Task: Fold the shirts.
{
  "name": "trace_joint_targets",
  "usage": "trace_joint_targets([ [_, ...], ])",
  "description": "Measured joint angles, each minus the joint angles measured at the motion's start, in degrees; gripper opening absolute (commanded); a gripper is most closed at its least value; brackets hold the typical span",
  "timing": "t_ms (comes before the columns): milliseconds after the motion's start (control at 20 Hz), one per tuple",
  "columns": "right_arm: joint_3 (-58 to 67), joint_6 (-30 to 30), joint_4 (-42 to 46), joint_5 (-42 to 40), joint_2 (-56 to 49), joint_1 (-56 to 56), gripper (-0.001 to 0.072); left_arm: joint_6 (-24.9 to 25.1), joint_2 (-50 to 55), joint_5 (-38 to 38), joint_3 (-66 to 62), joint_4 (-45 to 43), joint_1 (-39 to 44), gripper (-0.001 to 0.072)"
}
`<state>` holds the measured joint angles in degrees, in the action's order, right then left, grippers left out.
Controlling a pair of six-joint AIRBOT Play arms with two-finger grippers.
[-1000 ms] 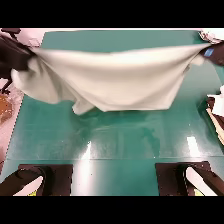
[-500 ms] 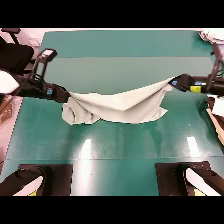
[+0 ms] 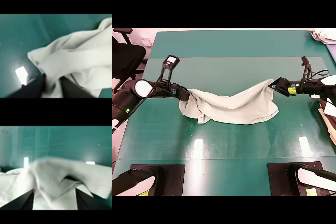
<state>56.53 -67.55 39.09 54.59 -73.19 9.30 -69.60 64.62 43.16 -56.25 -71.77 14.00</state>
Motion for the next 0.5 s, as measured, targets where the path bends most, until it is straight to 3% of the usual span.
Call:
trace_joint_targets([
  [250,3.7,0.0,0.0,1.5,0.7,4.0,0.0575,-4.5,-0.6,8.7,-4.1,-2.6,-2.4,0.0610],
  [500,2.2,0.1,1.7,0.9,9.9,12.7,0.0573,-12.1,-11.5,15.4,-5.6,0.7,-11.8,0.0599],
])
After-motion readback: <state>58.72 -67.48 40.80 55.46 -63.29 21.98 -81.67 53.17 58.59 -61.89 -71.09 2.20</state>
